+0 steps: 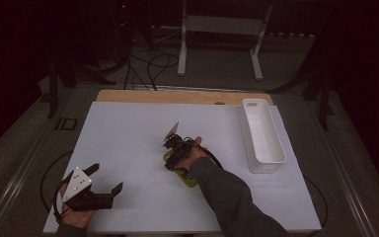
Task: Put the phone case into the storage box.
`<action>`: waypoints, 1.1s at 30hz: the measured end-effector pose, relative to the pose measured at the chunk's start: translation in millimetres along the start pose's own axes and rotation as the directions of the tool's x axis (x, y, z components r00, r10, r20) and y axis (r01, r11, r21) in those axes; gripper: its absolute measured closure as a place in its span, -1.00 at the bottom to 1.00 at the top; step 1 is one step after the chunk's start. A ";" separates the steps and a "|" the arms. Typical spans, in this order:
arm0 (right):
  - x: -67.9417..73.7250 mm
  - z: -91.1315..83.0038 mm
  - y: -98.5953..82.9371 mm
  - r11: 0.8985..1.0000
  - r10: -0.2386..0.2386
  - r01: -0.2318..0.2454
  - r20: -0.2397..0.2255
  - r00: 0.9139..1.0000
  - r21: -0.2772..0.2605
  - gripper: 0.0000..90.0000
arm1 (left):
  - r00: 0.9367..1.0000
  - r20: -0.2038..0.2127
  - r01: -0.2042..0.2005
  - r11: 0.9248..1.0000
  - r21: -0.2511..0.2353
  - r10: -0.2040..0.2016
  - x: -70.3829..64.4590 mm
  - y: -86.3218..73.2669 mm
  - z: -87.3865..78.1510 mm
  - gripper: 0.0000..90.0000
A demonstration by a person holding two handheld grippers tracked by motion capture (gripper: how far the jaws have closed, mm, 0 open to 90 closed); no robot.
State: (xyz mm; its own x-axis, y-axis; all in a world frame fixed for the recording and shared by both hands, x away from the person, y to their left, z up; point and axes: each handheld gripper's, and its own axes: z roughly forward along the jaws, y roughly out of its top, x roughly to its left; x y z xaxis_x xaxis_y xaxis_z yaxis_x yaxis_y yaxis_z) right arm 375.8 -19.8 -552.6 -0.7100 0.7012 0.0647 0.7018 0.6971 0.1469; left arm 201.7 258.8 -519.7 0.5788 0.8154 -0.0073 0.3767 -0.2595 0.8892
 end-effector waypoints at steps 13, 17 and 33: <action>-1.6 -4.0 -1.4 1.000 0.008 -0.008 0.009 1.000 -0.005 -0.67 | 1.000 -0.001 -0.001 1.000 0.001 0.001 0.2 0.0 -0.2 -1.00; -2.6 -8.5 -2.4 1.000 0.020 -0.020 0.009 1.000 -0.018 -0.66 | 1.000 -0.002 -0.003 1.000 0.002 0.003 0.0 0.0 0.0 -1.00; -1.7 -19.0 -4.0 0.998 0.029 -0.028 0.014 0.999 -0.062 -0.66 | 1.000 0.000 -0.005 1.000 0.006 0.005 -0.2 0.0 0.4 -1.00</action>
State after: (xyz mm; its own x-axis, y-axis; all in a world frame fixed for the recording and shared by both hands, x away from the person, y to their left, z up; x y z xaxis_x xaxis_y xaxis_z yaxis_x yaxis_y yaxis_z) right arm 373.2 -26.6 -534.5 -0.6888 0.7229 0.0549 0.7162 0.6667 0.2062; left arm 201.9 258.4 -519.9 0.5806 0.8141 -0.0032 0.3780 -0.2662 0.8867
